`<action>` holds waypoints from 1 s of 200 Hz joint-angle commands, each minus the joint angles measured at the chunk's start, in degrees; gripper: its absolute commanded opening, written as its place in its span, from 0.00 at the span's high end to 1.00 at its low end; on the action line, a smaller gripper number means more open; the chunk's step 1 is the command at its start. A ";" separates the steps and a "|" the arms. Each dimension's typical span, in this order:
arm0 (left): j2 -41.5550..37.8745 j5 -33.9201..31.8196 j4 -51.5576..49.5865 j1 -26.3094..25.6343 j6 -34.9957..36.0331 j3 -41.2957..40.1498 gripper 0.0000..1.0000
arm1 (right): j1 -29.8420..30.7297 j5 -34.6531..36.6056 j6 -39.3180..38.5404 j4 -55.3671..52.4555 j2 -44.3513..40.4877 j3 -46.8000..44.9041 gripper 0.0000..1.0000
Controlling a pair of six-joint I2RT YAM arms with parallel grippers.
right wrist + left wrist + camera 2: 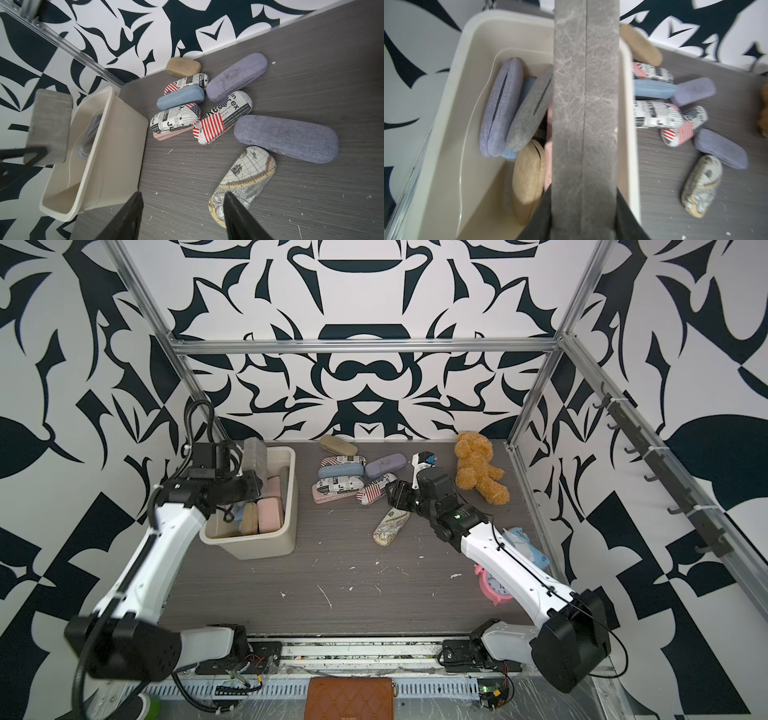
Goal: Put the glasses cases into the storage boxes
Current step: Place the glasses case in the storage box, then pick up the glasses case at the center of the board, then move the storage box to the center of the board.
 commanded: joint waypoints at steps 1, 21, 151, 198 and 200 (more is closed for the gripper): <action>9.44 -0.69 -6.55 1.59 4.05 6.31 1.00 | -0.23 -0.55 -1.22 1.77 -0.64 -0.19 0.35; 17.95 1.89 -9.93 1.06 5.25 12.45 1.00 | -1.01 -1.00 -0.60 2.62 0.42 -0.90 0.32; -11.81 12.84 0.26 -3.75 -4.38 -7.70 0.00 | 1.93 19.74 -3.99 -14.69 27.98 13.09 0.20; -9.99 11.44 4.77 -7.51 -7.57 -14.01 0.01 | 4.30 18.77 -0.74 -15.96 35.89 17.50 0.19; -9.98 11.19 4.71 -7.64 -7.37 -13.92 0.01 | 4.37 18.67 -0.58 -15.97 36.02 17.51 0.19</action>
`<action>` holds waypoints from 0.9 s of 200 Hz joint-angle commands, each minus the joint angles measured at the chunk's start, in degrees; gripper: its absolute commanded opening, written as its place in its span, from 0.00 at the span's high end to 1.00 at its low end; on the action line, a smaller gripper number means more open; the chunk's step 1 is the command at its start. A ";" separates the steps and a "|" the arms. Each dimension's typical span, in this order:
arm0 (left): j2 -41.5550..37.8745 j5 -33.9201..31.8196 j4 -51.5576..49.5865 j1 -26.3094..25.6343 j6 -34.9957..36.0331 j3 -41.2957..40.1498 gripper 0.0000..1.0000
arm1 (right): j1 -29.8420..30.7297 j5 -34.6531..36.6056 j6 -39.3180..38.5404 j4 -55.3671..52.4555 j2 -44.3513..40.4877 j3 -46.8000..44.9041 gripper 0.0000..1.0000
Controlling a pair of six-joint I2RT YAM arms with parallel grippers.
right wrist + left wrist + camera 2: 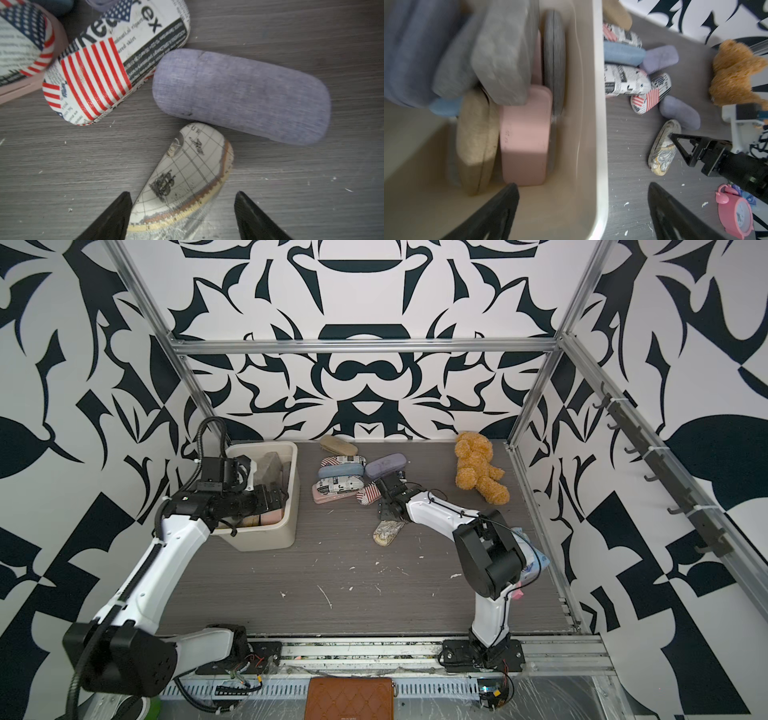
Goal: Put the glasses cases into the storage boxes
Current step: Move the storage box to the center of the board.
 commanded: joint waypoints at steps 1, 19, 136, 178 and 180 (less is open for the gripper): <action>-0.13 -0.73 2.19 -2.24 -2.12 -0.39 0.01 | 0.55 1.24 2.65 -2.34 0.72 2.40 0.19; 1.67 -2.08 2.14 -3.29 -2.07 -0.18 0.01 | 1.18 3.31 3.51 -3.56 1.05 2.02 0.19; -3.61 8.47 13.02 -20.15 -19.22 -9.38 0.00 | 1.54 3.40 -1.89 -3.14 -6.36 -10.15 0.21; -6.01 4.77 22.79 -30.27 -29.53 -16.24 0.01 | 0.85 -1.16 -7.17 -1.87 -8.80 -13.25 0.21; -5.93 4.66 23.18 -30.61 -29.99 -16.56 0.01 | 0.83 -1.40 -7.48 -1.93 -8.84 -13.31 0.21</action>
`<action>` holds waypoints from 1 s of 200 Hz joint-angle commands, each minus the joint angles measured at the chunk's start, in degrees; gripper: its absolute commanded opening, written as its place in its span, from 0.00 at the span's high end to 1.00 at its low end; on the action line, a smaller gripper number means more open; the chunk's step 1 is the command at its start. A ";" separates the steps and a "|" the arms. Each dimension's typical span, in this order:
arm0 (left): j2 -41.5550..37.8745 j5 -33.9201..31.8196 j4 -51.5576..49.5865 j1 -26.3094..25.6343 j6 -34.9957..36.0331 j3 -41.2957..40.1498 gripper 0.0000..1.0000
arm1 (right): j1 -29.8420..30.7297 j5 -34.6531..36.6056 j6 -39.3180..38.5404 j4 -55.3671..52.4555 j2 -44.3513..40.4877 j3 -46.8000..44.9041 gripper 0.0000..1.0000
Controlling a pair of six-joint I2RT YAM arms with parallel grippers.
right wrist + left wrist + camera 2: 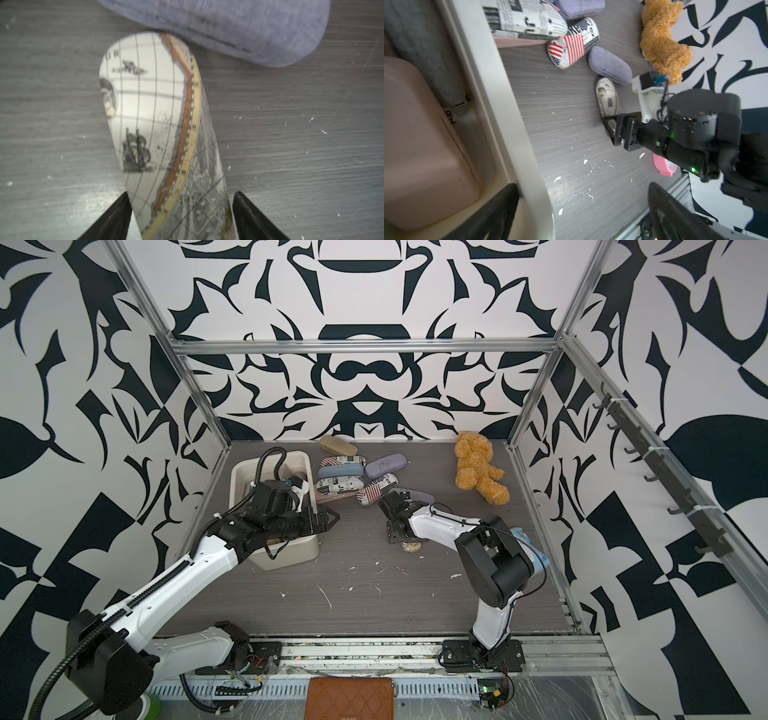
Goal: Put the glasses cases into the storage boxes
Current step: Move the storage box to the center of the board.
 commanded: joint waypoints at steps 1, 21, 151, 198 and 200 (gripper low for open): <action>-0.04 1.64 4.73 -4.84 -10.09 -4.28 0.01 | -0.48 -3.21 -4.41 1.08 -2.48 -0.90 0.21; 0.35 0.88 9.89 -9.08 -13.41 -6.67 0.01 | -1.11 -3.75 -8.60 0.75 -2.17 -0.37 0.21; -18.99 -38.73 -20.22 -4.11 7.27 9.07 0.01 | 1.80 -3.74 -9.89 -2.64 -10.58 4.66 0.52; -24.81 -43.31 -23.77 2.33 3.13 1.84 0.01 | 16.13 3.13 -9.60 -9.42 -12.56 19.83 0.52; -25.02 -43.03 -23.87 2.64 2.98 1.67 0.01 | 16.65 3.29 -9.73 -9.49 -12.29 20.60 0.52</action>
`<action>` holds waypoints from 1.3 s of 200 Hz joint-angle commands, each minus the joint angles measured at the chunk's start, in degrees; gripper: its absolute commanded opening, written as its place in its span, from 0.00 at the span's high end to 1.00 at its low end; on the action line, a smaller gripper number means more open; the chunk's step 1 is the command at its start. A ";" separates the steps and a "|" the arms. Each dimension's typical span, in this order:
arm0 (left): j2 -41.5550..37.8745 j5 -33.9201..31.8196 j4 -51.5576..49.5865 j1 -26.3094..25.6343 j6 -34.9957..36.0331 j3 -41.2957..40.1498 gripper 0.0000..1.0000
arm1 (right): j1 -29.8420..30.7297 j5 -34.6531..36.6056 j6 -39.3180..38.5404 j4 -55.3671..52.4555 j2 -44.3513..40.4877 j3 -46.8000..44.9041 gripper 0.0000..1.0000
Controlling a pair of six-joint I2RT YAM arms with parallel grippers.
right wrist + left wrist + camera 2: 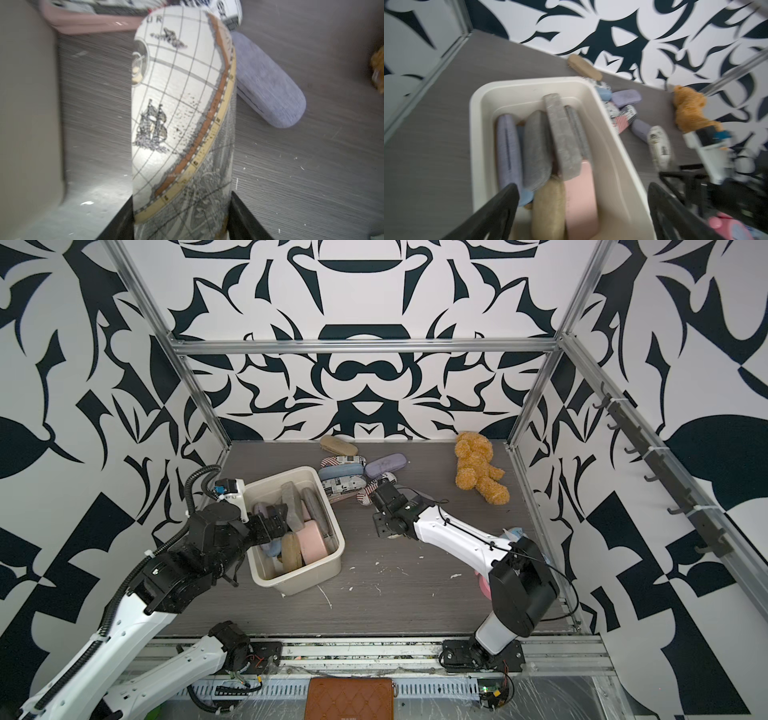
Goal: Put the glasses cases into the storage boxes
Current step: Move the storage box to the center of the board, then place the glasses case in the storage box.
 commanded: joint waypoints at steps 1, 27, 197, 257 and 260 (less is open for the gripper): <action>-2.28 -4.86 -5.55 3.39 -2.31 -1.63 0.01 | 6.47 4.43 0.41 -2.52 -1.17 9.68 0.52; -5.07 0.09 -3.91 7.68 -1.62 -3.69 0.01 | 10.12 -0.70 0.91 -1.11 5.60 19.08 0.52; -4.86 7.27 -2.26 9.65 1.66 -3.26 0.01 | 11.90 2.06 -1.67 -5.54 20.95 42.60 0.25; -1.56 12.81 1.62 11.61 0.93 -3.75 0.01 | -4.49 -1.23 -6.94 -0.84 9.11 21.66 0.25; -1.43 13.11 1.86 11.95 0.91 -3.69 0.01 | -5.47 -2.41 -7.69 -0.11 8.96 20.61 0.25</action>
